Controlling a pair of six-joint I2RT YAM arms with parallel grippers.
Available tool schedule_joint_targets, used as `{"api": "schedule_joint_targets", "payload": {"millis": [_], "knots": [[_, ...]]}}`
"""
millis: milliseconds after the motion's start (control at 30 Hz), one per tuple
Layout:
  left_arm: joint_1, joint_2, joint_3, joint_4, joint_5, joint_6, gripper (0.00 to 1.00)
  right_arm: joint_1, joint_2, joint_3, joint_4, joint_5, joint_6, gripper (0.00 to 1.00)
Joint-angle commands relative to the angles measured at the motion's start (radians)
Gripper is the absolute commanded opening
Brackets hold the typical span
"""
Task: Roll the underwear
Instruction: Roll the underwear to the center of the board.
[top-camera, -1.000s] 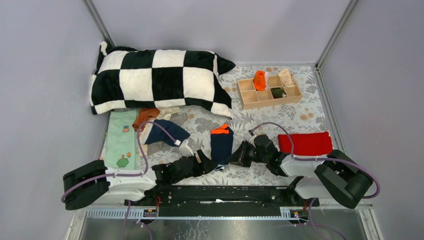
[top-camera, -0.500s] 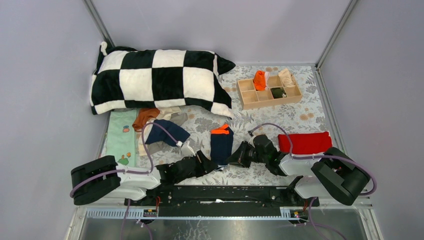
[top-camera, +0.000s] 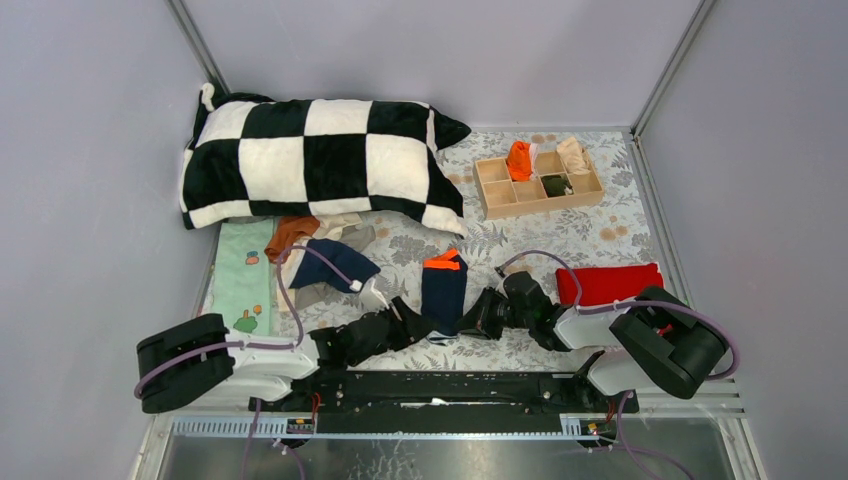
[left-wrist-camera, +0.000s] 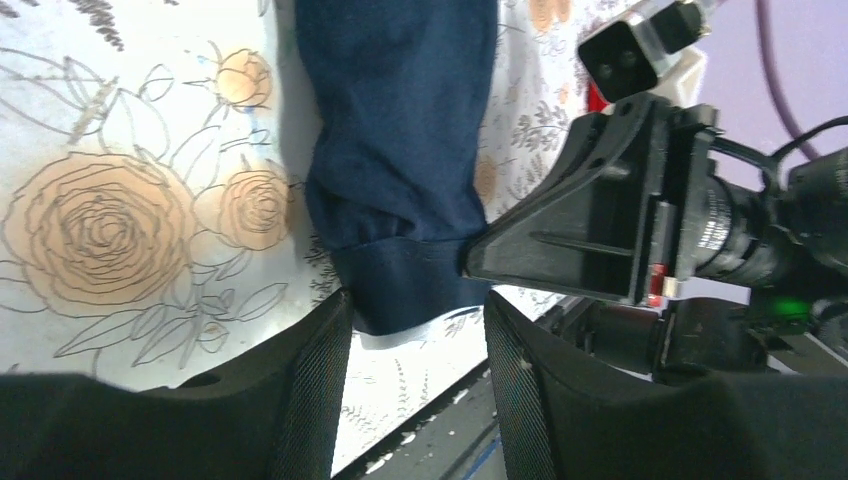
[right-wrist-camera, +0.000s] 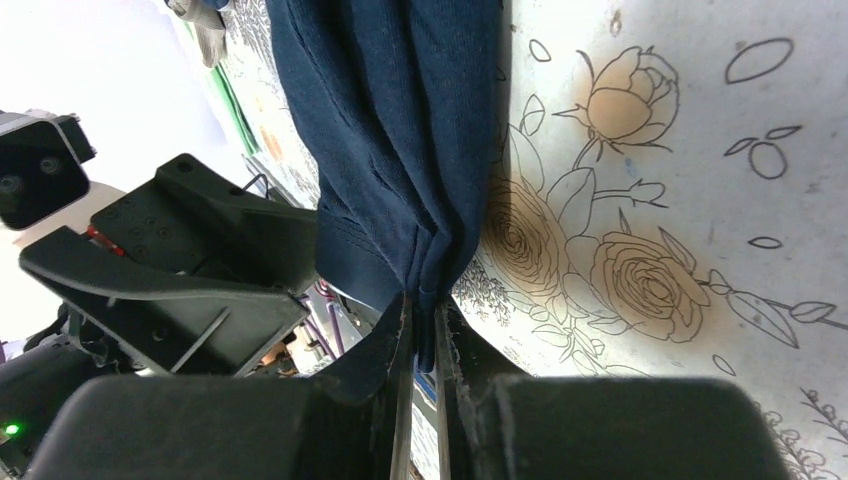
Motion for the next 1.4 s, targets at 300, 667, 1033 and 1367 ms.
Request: {"api": "schedule_joint_targets", "payload": {"millis": [300, 667, 1033, 1367], "knots": [[-0.006, 0.116, 0.042, -0.032, -0.036, -0.015, 0.39, -0.001, 0.021, 0.009, 0.036, -0.041, -0.015, 0.07], [-0.001, 0.136, 0.153, -0.21, -0.073, 0.007, 0.0, -0.001, -0.059, 0.048, -0.087, -0.01, -0.07, 0.54], [0.017, 0.084, 0.179, -0.345, -0.103, 0.058, 0.0, -0.001, -0.462, 0.173, -0.584, 0.353, -0.49, 0.68], [0.087, -0.002, 0.146, -0.416, -0.064, 0.121, 0.0, 0.079, -0.453, 0.162, -0.241, 0.474, -1.011, 0.66]]}}
